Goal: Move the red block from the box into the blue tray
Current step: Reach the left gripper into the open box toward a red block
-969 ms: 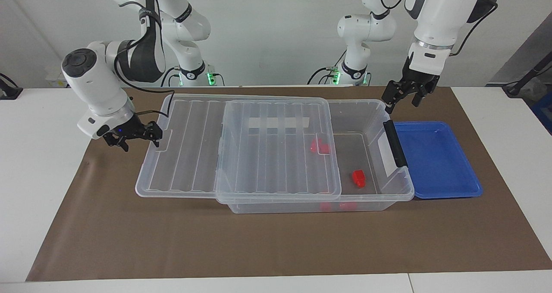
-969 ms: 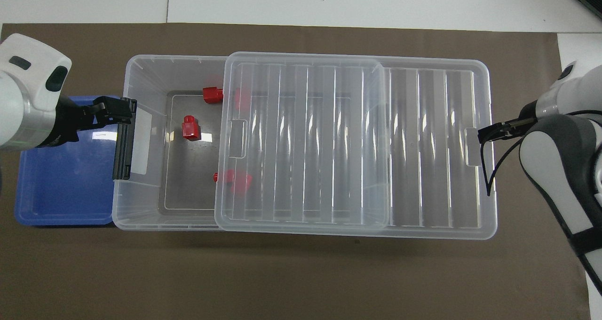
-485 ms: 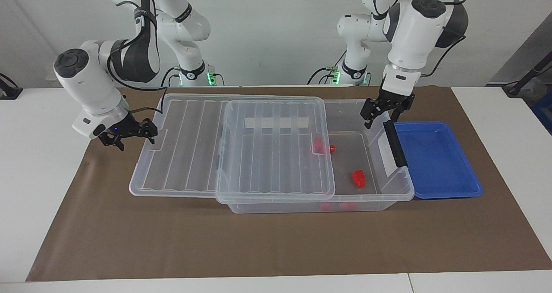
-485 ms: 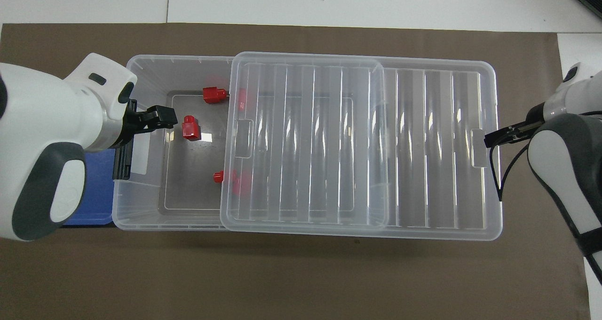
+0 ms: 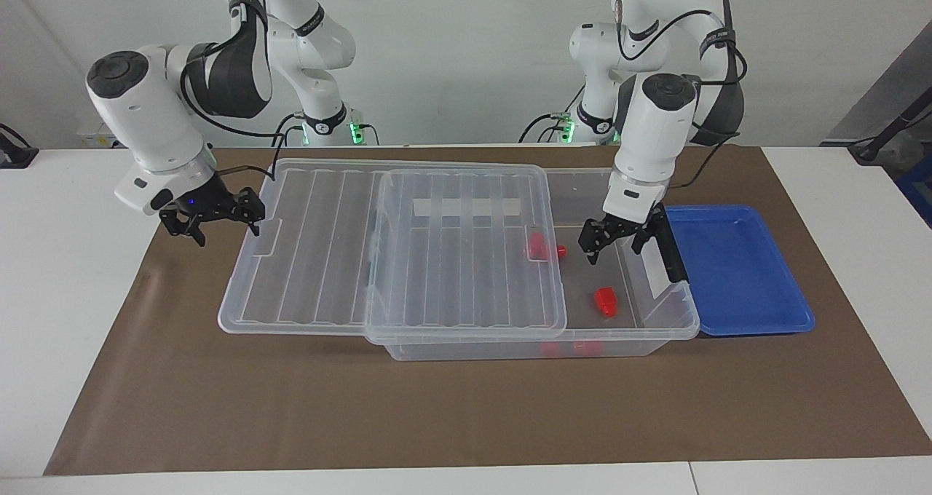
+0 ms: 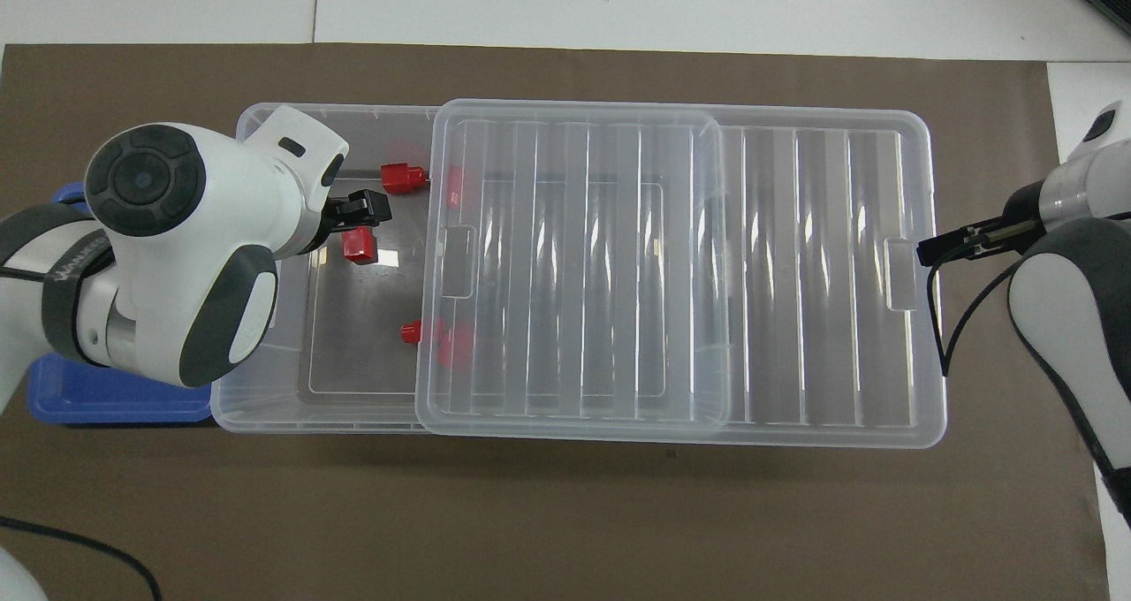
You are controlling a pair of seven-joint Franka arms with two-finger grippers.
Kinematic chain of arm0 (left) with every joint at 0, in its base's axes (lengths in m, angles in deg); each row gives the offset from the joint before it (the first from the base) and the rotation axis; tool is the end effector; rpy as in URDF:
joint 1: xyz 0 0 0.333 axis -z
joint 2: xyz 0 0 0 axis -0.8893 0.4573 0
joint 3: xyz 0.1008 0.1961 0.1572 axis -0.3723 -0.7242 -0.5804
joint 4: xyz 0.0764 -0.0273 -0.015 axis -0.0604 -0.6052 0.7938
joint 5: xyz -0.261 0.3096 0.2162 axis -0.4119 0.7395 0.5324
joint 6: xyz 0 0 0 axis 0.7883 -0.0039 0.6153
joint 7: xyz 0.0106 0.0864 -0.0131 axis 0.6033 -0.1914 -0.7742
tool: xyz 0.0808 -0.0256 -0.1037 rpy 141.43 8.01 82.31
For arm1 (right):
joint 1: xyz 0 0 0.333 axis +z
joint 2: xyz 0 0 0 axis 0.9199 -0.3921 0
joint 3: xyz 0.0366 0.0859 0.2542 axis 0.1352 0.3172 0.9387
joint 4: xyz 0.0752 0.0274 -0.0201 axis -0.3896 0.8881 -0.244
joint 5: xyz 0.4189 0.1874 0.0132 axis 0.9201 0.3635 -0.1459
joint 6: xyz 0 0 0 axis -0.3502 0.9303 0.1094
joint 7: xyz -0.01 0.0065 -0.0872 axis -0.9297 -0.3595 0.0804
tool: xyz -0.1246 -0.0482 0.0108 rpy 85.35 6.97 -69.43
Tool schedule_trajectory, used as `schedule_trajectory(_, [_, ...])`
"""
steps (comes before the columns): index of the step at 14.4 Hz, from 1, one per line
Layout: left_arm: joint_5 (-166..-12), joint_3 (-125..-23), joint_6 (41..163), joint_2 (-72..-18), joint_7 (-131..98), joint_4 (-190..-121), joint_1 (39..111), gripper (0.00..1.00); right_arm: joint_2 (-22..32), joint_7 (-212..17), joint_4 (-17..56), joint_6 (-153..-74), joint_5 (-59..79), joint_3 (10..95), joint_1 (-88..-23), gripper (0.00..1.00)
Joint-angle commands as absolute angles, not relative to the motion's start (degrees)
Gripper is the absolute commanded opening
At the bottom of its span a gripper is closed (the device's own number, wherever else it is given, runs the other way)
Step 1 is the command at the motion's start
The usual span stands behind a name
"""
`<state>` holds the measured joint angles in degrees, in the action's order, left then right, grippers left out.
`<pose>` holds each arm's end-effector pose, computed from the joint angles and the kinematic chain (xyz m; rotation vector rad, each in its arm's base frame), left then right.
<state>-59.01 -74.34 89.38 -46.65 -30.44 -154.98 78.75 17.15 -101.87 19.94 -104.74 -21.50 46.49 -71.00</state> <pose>0.6347 -0.2099 0.3443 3.1111 0.2304 0.2764 0.6433 -0.0313 0.4138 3.1124 0.2775 0.0371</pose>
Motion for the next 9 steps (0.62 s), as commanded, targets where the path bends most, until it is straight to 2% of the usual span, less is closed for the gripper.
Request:
schedule_trajectory(1, [-58.2,-74.9,95.0,-47.1,-25.3,-160.0,78.4,1.00,19.6,-94.2,18.9,-101.3,-22.2,46.7,-69.1,1.00])
schedule_trajectory(5, [-58.0,-74.9,100.3,-43.1,-24.9,-162.4,78.6,1.00,23.4,-86.4,16.5,-94.8,-22.1,46.8,-67.9,1.00])
schedule_trajectory(7, [-58.2,-74.9,103.4,-41.4,-24.9,-163.4,78.3,1.00,23.4,-84.4,12.7,-88.7,-22.3,46.8,-66.5,1.00])
schedule_trajectory(9, [-58.2,-75.0,104.8,-39.7,-24.9,-163.3,78.3,1.00,22.9,-83.3,10.4,-87.1,-22.3,46.8,-66.4,1.00])
